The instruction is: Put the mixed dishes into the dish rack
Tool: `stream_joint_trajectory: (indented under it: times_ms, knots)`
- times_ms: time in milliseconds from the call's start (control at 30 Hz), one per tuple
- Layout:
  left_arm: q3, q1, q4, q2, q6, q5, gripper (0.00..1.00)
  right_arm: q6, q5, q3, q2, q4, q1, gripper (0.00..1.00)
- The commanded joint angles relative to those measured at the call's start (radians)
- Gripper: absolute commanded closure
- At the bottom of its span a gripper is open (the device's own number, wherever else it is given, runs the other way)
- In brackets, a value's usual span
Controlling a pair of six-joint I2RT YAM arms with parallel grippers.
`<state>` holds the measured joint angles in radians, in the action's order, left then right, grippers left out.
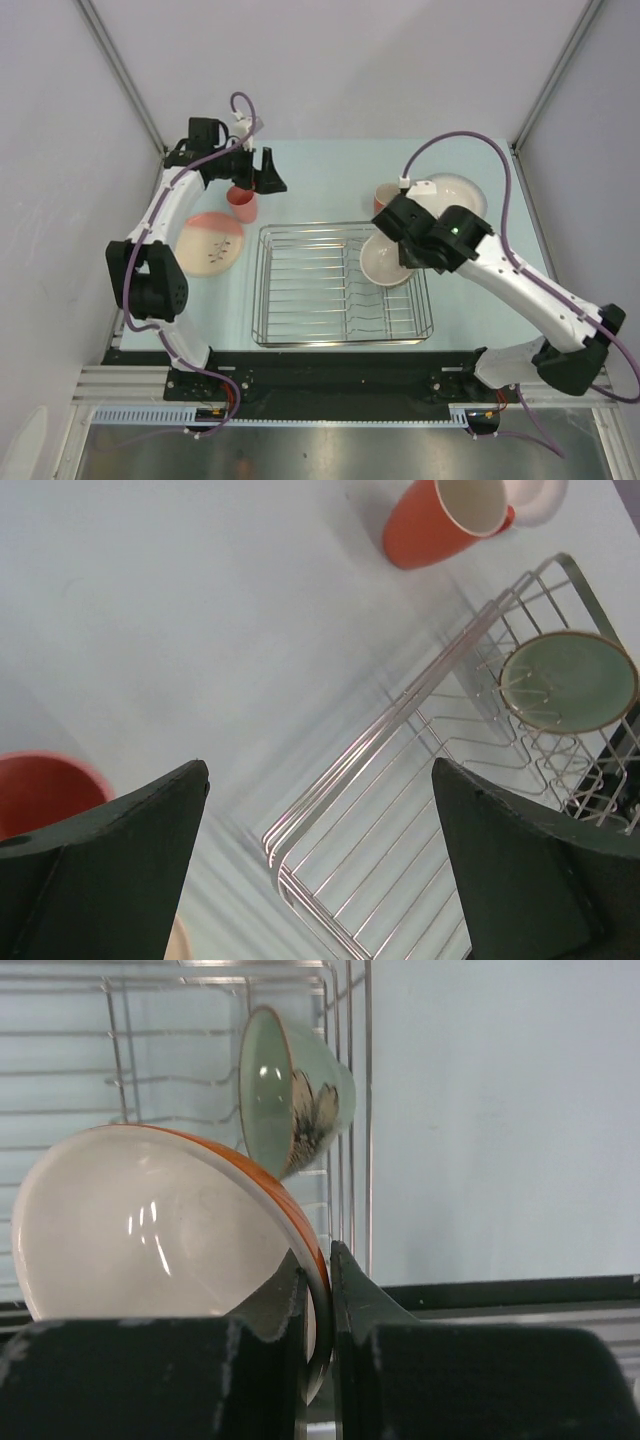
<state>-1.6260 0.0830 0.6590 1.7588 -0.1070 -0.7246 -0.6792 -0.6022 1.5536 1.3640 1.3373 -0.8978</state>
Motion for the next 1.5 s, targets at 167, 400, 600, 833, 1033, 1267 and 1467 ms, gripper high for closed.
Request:
stream_joint_trajectory:
  times_ms: [167,400,600,833,1033,1267,1467]
  knots:
    - [0.052,0.133,0.054,0.057,-0.171,0.010,0.01,0.053,0.271,-0.237,-0.155,0.191,0.096,1.00]
    - [0.115,0.193,0.047,0.050,-0.215,0.076,0.01,0.032,0.240,-0.288,-0.092,0.188,0.079,1.00]
    - [0.114,0.199,0.047,0.057,-0.230,0.111,0.01,-0.026,0.197,-0.308,-0.034,0.186,0.025,1.00]
    - [0.166,0.187,0.011,0.039,-0.255,0.185,0.01,-0.085,0.170,-0.320,0.017,0.174,-0.021,1.00]
    - [0.192,0.161,-0.001,0.042,-0.260,0.223,0.01,-0.094,0.121,-0.310,0.081,0.163,-0.038,1.00]
    - [0.196,0.126,0.008,0.033,-0.281,0.263,0.01,-0.111,0.026,-0.308,0.096,0.184,-0.038,1.00]
    - [0.184,0.089,0.021,0.030,-0.286,0.275,0.01,-0.106,-0.037,-0.256,0.148,0.186,-0.058,1.00]
